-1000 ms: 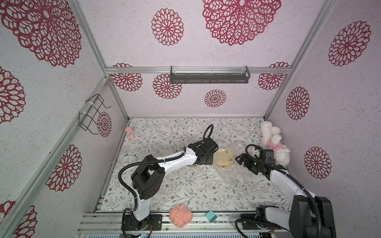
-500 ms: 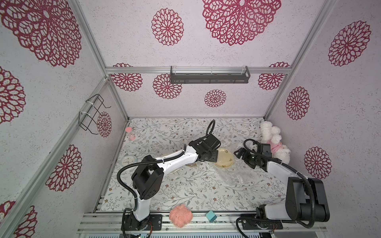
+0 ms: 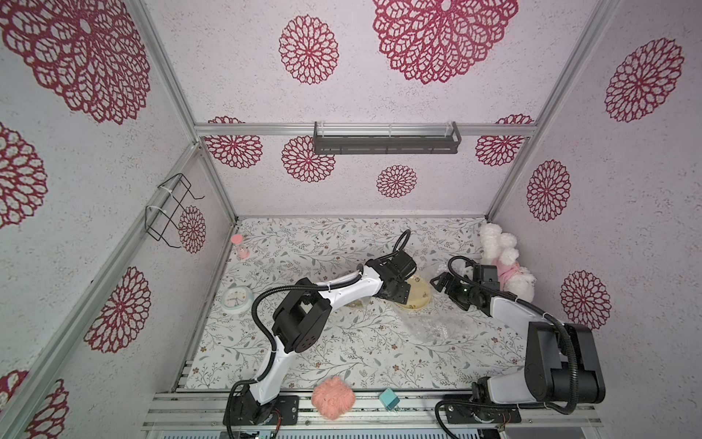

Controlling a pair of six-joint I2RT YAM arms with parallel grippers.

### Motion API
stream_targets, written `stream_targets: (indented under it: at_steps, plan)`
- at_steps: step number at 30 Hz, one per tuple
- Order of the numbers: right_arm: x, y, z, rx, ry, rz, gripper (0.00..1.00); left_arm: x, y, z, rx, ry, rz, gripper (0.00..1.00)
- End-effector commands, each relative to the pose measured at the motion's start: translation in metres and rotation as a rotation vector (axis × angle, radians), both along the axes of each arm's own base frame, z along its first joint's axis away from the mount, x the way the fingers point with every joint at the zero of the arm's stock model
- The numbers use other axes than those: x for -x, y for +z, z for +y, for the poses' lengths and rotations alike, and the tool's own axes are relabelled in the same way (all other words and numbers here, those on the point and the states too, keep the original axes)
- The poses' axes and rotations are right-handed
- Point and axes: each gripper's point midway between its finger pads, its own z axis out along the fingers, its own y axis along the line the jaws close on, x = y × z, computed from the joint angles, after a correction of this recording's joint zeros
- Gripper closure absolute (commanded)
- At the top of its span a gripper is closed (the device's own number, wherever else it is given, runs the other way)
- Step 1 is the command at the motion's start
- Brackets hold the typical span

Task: Unpack dinner plates from bubble wrap
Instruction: Unwrap the bubble wrap at the center of the board.

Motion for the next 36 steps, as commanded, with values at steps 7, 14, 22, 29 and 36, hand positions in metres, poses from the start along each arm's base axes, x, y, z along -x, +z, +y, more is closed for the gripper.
stream_targets:
  at_steps: [7, 14, 22, 29, 36]
  plan:
    - [-0.001, 0.012, 0.001, -0.028, -0.017, -0.045, 0.03, -0.005, -0.005, 0.003, -0.069, -0.035, -0.027, 0.50]
    - [0.000, 0.010, 0.001, -0.025, -0.009, -0.041, 0.03, -0.005, 0.002, 0.016, -0.090, -0.005, -0.050, 0.78]
    - [-0.003, 0.010, 0.001, -0.029, -0.012, -0.042, 0.03, -0.003, 0.009, 0.026, -0.073, 0.032, -0.060, 0.84]
    - [-0.007, 0.010, 0.002, -0.036, -0.015, -0.043, 0.03, -0.005, 0.016, 0.038, -0.075, 0.071, -0.072, 0.85]
    - [-0.014, 0.011, 0.003, -0.043, -0.016, -0.043, 0.03, -0.007, 0.013, 0.048, -0.080, 0.096, -0.067, 0.85]
